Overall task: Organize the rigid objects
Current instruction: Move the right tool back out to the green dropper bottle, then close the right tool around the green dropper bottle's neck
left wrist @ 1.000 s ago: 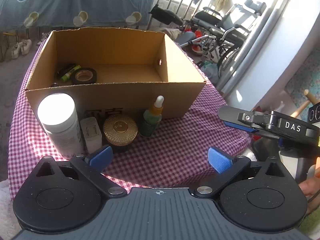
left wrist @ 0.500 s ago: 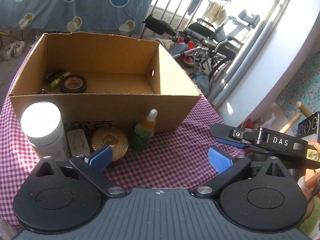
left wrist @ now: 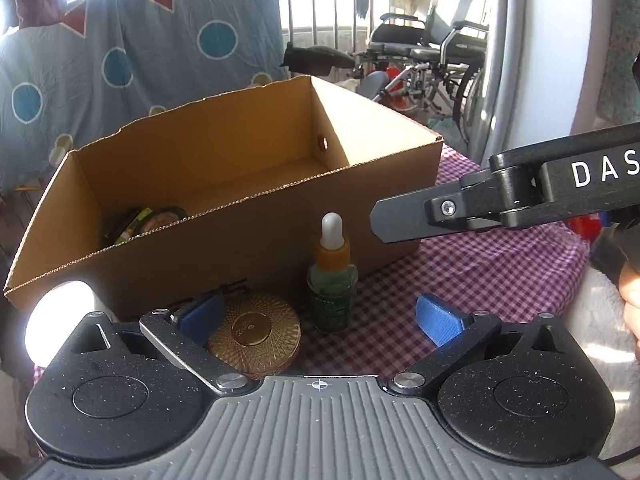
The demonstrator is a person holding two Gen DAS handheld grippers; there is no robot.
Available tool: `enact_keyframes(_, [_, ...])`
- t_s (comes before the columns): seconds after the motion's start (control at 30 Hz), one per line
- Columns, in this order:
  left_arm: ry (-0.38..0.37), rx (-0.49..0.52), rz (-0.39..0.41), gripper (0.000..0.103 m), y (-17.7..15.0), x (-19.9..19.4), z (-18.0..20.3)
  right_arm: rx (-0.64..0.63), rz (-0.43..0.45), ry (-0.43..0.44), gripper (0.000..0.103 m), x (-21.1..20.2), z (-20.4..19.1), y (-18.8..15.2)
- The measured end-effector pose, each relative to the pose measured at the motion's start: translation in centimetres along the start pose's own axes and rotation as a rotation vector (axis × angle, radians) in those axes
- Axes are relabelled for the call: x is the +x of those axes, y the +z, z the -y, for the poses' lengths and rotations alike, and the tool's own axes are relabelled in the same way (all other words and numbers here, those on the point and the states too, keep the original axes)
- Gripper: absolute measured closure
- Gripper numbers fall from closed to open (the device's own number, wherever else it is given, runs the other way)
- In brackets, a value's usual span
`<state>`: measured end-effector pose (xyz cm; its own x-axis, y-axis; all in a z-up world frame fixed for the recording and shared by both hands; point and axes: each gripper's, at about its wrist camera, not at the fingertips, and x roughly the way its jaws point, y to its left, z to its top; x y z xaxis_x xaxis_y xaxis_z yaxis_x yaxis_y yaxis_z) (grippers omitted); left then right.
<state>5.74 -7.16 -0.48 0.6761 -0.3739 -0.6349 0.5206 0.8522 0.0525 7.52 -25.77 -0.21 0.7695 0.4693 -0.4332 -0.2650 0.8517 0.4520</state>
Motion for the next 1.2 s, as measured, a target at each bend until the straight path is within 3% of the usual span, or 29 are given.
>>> enact_keyframes(0.17, [0.022, 0.058, 0.045, 0.012, 0.2, 0.4, 0.8, -0.070, -0.014, 0.009, 0.050, 2.0, -1.5, 0.7])
enact_keyframes(0.27, [0.017, 0.063, 0.055, 0.029, 0.3, 0.6, 0.8, -0.093, -0.033, 0.020, 0.061, 2.9, -1.9, 0.9])
enact_keyframes(0.43, [-0.003, 0.049, 0.052, 0.042, 0.6, 0.9, 1.0, -0.110, -0.052, 0.007, 0.081, 3.6, -2.1, 0.8])
enact_keyframes(0.63, [-0.014, -0.008, 0.025, 0.071, 0.8, 1.7, 1.0, -0.092, -0.048, 0.011, 0.083, 3.0, -1.4, 0.8])
enact_keyframes(0.87, [-0.091, -0.109, 0.030, 0.072, 1.0, 1.6, 1.2, -0.073, -0.054, -0.013, 0.083, 1.4, -0.6, 0.6])
enact_keyframes(1.0, [-0.131, -0.100, 0.035, 0.072, 1.0, 1.6, 2.3, -0.063, -0.049, -0.047, 0.083, 0.2, -0.1, 0.2])
enact_keyframes(1.2, [-0.123, -0.071, -0.001, 0.068, 0.9, 2.3, 2.7, -0.037, -0.035, -0.041, 0.083, -0.1, 0.7, 0.0])
